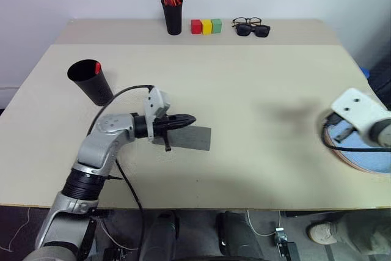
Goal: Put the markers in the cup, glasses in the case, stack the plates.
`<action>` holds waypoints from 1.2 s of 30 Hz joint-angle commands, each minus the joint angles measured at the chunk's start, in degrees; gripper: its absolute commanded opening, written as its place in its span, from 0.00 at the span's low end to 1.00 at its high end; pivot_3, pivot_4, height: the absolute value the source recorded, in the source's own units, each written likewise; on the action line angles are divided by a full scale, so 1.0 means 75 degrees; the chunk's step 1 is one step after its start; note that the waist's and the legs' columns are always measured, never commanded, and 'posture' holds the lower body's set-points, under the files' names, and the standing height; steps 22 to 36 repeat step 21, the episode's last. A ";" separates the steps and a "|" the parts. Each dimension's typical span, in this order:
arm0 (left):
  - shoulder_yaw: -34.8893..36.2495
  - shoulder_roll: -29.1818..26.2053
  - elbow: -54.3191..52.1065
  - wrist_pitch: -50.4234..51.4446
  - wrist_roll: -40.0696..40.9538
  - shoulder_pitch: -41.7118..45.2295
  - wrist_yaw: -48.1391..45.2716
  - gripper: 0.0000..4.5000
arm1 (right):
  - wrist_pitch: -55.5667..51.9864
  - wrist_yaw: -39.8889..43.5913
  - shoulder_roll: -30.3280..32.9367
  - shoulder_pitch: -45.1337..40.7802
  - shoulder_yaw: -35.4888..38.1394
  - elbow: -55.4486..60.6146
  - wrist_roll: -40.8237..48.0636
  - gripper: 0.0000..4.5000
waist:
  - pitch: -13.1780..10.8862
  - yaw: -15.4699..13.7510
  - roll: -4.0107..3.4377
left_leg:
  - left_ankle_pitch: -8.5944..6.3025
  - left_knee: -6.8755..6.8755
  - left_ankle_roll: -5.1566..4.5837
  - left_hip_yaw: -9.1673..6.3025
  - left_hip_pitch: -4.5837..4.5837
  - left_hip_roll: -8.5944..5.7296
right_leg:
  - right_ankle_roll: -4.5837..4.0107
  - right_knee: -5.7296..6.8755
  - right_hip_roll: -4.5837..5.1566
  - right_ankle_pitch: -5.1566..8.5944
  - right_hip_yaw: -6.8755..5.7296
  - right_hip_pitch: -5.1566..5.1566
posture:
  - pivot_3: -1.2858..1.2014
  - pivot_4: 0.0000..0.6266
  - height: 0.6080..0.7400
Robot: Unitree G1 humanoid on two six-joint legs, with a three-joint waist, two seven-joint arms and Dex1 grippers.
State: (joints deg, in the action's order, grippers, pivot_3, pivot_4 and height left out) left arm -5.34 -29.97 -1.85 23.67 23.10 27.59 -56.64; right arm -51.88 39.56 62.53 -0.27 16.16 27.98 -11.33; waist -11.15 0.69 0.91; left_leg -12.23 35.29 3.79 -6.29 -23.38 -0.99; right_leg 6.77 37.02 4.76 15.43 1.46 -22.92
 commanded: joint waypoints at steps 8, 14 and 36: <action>0.1468 -0.0471 -0.1553 0.0408 0.0162 -0.1084 0.1365 0.00 | 0.1983 -0.0539 -0.1478 -0.1796 -0.0296 -0.1375 0.1111 0.76 | -0.0003 0.0292 0.0004 | 0.0000 -0.0006 0.0000 0.0001 0.0009 0.0009 | -0.0002 0.0011 -0.0007 0.0000 0.0003 -0.0004 | 0.52 0.24 1.00; 0.2557 -0.0580 -0.2283 0.0066 -0.0224 -0.2289 0.2456 0.00 | 0.3290 0.0201 -0.2298 -0.2176 -0.0262 -0.2067 0.2246 0.76 | -0.0008 0.0080 -0.0002 | 0.0000 -0.0004 0.0000 -0.0002 0.0005 0.0007 | -0.0002 0.0010 -0.0003 -0.0001 0.0000 -0.0002 | 0.52 0.24 1.00; 0.4019 -0.0278 -0.3215 0.0188 -0.0267 -0.4109 0.3648 0.00 | 0.3142 0.0945 -0.3435 -0.3294 -0.0670 -0.3324 0.3761 0.76 | -0.0005 0.0174 0.0007 | -0.0001 -0.0009 0.0000 -0.0002 0.0013 0.0005 | -0.0004 0.0004 0.0003 -0.0001 0.0001 0.0007 | 0.52 0.24 1.00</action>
